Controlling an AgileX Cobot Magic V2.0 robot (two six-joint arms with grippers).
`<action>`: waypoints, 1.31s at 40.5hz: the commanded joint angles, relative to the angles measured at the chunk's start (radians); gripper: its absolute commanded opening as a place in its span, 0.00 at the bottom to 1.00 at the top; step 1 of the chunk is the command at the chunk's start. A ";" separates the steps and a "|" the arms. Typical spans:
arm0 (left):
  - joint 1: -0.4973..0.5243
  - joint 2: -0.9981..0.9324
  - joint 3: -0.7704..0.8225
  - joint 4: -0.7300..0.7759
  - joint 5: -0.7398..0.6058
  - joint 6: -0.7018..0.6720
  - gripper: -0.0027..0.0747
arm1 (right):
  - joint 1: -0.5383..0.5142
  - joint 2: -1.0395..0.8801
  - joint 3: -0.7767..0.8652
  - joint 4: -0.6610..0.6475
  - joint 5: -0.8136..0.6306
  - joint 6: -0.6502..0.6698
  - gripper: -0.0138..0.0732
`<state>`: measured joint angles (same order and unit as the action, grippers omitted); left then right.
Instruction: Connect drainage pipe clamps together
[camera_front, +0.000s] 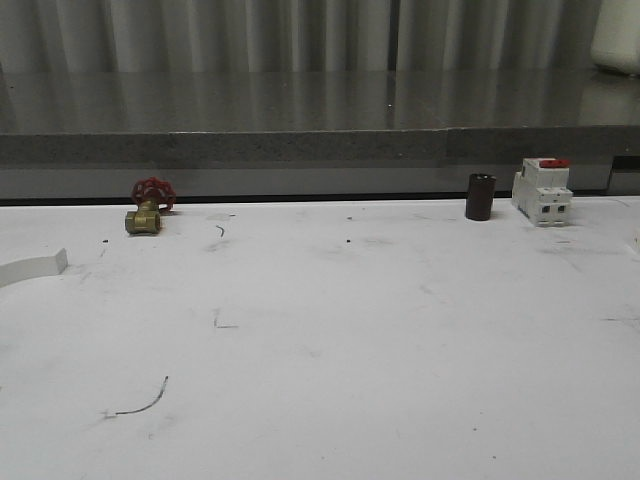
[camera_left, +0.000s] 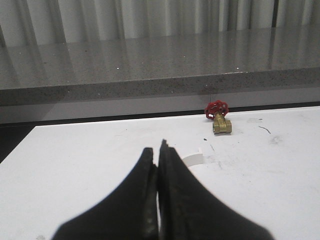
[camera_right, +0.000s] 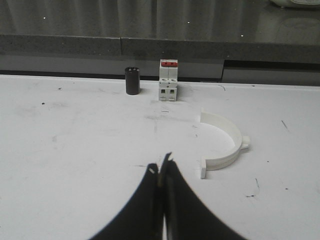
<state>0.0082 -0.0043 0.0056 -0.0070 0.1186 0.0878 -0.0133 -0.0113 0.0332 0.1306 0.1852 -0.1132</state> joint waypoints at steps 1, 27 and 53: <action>0.001 -0.021 0.002 -0.008 -0.085 -0.002 0.01 | 0.001 -0.015 -0.009 -0.005 -0.087 0.001 0.08; 0.001 -0.021 0.002 -0.001 -0.085 -0.002 0.01 | 0.001 -0.015 -0.009 -0.005 -0.087 0.001 0.08; 0.001 -0.021 -0.037 -0.009 -0.364 -0.002 0.01 | 0.001 -0.015 -0.121 -0.005 -0.220 0.001 0.08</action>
<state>0.0082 -0.0043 0.0056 0.0000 -0.0687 0.0878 -0.0133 -0.0113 0.0017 0.1306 0.0746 -0.1132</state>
